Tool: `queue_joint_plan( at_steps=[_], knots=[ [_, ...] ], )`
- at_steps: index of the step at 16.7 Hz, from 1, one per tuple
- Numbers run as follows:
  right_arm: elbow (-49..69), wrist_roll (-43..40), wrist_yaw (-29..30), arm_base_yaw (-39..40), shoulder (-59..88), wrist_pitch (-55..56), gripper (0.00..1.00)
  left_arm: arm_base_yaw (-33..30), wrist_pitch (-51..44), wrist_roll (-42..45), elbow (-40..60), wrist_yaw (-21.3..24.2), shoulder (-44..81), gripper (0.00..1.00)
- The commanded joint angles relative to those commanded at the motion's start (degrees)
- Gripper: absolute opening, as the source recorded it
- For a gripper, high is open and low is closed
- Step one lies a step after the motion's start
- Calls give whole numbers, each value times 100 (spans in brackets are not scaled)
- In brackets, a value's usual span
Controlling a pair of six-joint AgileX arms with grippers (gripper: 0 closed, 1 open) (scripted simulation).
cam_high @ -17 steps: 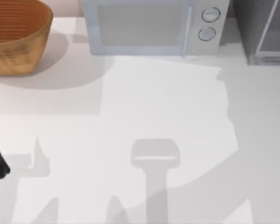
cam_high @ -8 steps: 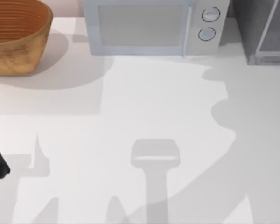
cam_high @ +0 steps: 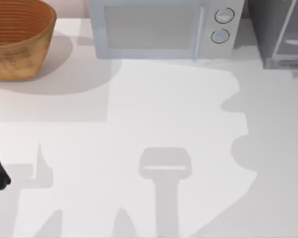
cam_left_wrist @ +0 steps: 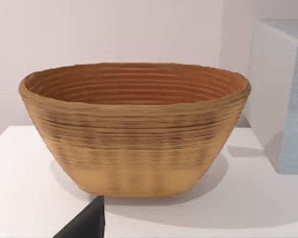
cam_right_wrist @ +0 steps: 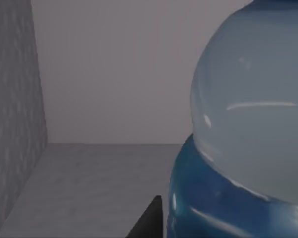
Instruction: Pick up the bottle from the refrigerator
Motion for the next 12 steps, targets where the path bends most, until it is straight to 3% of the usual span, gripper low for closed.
queue_joint_plan(
  at_steps=[4,12],
  knots=[
    [-899,16,-127,-123,-565,370,0,0,0,0,0,0,0,100],
    [-987,22,-88,-101,-774,230,0,0,0,0,0,0,0,100]
  ],
)
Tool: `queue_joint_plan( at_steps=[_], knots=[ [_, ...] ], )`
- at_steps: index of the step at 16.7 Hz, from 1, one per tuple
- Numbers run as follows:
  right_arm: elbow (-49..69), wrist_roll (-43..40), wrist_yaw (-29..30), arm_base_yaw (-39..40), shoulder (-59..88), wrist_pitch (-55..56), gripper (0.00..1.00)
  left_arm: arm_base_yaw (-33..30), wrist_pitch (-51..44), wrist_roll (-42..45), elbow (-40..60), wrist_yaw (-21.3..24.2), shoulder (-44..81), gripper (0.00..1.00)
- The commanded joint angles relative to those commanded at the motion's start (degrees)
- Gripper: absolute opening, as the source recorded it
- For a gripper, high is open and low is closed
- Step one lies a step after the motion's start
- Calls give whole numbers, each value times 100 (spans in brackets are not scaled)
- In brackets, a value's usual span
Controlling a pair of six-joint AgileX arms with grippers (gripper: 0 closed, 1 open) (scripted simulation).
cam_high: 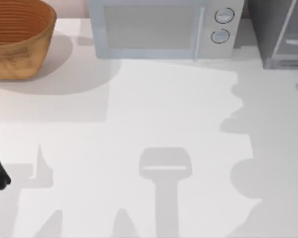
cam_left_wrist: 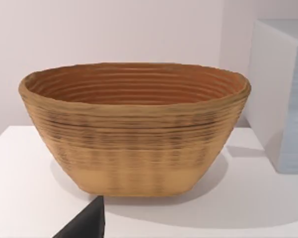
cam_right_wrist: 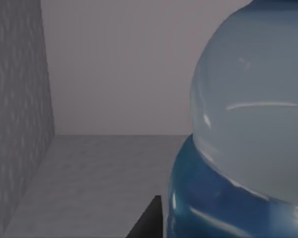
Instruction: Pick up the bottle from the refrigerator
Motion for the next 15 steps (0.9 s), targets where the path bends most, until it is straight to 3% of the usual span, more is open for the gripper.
queue_joint_plan(
  at_steps=[6,15],
  knots=[
    [-200,8,390,168,-1942,-1526,0,0,0,0,0,0,0,100],
    [-1701,13,1052,890,-7452,-4409,0,0,0,0,0,0,0,100]
  ],
)
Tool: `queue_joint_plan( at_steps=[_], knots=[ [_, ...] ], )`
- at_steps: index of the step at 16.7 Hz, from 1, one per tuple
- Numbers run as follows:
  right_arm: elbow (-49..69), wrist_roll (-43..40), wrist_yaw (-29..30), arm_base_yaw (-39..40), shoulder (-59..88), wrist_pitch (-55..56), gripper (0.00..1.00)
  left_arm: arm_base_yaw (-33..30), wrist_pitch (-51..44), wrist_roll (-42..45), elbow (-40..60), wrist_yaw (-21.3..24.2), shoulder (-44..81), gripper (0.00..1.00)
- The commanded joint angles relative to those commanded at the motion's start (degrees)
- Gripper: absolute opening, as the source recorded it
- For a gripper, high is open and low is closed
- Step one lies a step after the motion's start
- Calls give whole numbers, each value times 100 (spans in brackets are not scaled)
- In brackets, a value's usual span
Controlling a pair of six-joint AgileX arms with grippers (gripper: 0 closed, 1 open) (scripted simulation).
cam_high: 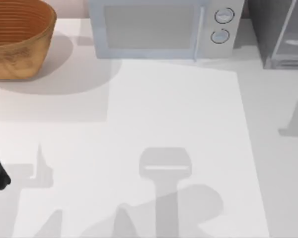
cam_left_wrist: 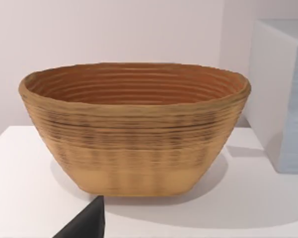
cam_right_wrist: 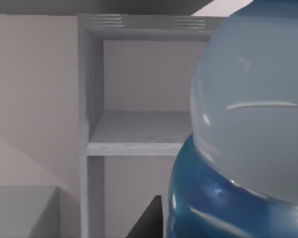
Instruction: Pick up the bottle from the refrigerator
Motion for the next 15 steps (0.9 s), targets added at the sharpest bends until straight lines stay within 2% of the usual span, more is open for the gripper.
queue_joint_plan(
  at_steps=[4,7,10,15],
  knots=[
    [-1250,-20,217,329,-1926,-970,0,0,0,0,0,0,0,100],
    [-2123,-29,293,545,-2778,-1493,0,0,0,0,0,0,0,100],
    [-2567,-33,314,676,-3112,-1784,0,0,0,0,0,0,0,100],
    [-2595,-23,310,666,-3102,-1797,0,0,0,0,0,0,0,100]
  ],
)
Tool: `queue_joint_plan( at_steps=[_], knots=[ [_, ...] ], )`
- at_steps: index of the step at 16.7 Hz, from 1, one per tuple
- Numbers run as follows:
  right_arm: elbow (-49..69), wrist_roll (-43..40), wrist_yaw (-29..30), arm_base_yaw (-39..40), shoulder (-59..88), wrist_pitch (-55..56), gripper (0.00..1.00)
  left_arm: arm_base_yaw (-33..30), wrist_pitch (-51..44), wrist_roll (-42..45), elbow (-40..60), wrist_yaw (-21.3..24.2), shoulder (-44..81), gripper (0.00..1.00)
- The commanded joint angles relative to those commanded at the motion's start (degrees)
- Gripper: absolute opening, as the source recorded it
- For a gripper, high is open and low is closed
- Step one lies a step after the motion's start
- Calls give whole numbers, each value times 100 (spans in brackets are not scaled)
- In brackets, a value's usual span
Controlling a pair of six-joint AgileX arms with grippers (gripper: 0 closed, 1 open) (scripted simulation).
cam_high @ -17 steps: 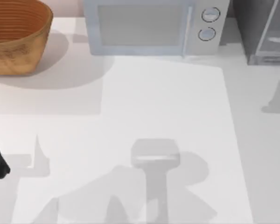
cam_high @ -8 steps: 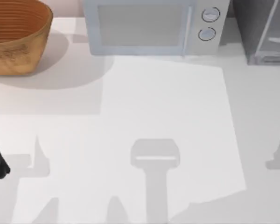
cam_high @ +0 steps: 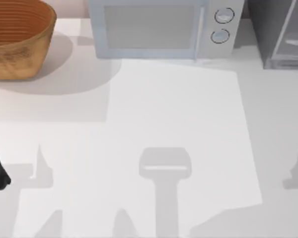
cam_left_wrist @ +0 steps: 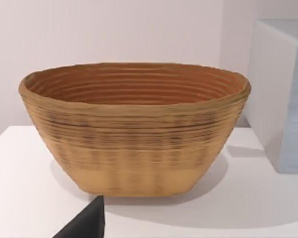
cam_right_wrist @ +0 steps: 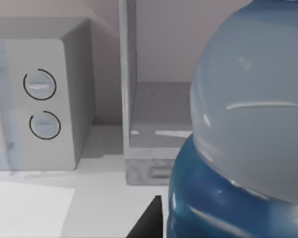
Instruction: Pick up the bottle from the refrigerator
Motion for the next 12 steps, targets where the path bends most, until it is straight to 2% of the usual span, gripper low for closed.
queue_joint_plan(
  at_steps=[3,6,12],
  knots=[
    [7,-5,102,107,179,183,0,0,0,0,0,0,0,100],
    [33,-18,480,486,887,910,0,0,0,0,0,0,0,100],
    [36,-26,1738,1704,3664,3679,0,0,0,0,0,0,0,100]
  ],
)
